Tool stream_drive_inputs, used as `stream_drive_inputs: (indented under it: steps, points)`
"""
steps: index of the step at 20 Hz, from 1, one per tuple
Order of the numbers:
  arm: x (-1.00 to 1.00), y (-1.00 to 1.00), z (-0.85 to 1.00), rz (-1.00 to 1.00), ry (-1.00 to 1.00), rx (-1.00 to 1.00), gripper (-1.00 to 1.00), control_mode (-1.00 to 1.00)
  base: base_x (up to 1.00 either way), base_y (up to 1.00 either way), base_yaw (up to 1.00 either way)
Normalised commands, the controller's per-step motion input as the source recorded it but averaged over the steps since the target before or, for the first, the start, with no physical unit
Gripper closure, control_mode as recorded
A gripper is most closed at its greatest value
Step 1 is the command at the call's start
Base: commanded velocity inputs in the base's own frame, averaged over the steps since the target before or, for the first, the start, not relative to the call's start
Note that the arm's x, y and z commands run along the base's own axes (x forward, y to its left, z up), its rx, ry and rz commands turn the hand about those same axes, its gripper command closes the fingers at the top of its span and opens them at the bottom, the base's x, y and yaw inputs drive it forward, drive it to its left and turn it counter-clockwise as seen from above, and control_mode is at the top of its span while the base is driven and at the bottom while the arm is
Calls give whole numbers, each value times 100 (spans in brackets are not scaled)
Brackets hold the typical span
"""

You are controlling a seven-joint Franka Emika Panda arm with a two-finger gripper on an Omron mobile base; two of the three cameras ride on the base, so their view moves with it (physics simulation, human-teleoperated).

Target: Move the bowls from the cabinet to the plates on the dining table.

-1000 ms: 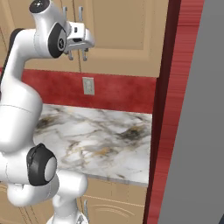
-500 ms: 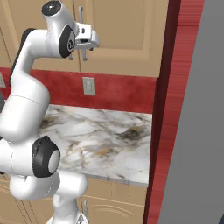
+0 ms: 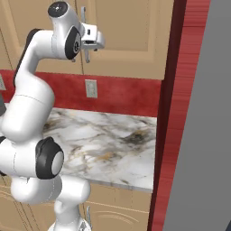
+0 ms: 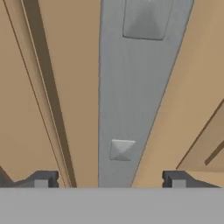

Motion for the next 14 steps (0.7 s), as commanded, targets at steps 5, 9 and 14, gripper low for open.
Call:
stream_drive_inputs:
  steps: [5, 9, 14]
  points:
    - [21, 13, -7, 2, -11, 0, 100, -100, 0, 0, 0]
    - [23, 5, -12, 1, -9, 1, 100, -100, 0, 0, 0]
    - [27, 1, -18, 2, -3, 6, 100, -100, 0, 0, 0]
